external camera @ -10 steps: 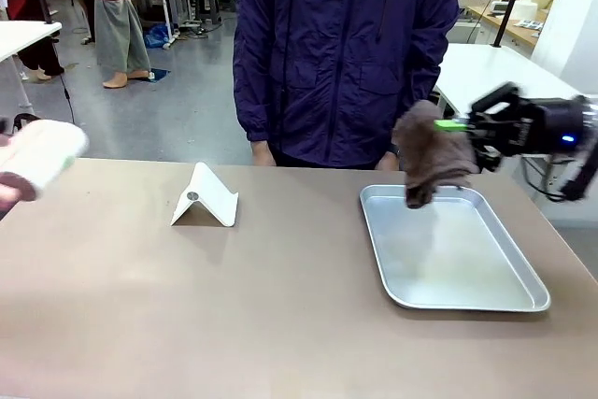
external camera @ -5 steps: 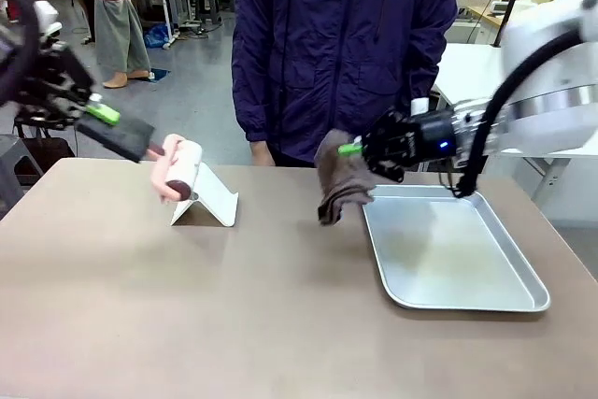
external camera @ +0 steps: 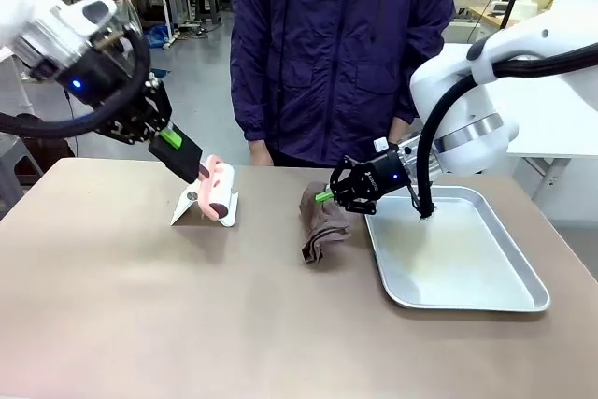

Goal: Clean the surface of the table.
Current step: Return the Lint Roller and towel to their original positions.

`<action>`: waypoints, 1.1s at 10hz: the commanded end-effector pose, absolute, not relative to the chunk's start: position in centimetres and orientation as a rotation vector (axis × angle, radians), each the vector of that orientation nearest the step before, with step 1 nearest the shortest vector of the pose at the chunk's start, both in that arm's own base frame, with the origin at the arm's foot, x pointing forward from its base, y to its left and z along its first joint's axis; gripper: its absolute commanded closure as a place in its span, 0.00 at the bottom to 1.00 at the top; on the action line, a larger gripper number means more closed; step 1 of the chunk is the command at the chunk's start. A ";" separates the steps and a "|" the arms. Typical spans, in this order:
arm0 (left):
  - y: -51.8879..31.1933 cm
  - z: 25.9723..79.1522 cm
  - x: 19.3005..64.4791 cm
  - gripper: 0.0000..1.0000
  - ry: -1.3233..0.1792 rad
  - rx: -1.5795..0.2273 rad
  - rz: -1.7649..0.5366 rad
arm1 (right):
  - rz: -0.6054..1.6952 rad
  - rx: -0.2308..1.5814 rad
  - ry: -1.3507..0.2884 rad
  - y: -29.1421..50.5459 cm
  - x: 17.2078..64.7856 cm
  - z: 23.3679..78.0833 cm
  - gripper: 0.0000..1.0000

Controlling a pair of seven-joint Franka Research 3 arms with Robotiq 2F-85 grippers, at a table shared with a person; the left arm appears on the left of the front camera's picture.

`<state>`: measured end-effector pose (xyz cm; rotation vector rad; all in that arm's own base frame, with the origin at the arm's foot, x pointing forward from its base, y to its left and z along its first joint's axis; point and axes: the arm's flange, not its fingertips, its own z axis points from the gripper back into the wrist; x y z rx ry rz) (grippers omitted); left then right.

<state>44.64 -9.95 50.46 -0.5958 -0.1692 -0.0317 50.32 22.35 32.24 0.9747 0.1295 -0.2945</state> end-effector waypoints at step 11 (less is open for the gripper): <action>-11.6 47.4 48.3 0.78 -0.115 -0.588 -0.015 | -0.301 0.975 0.126 22.3 50.7 32.4 0.91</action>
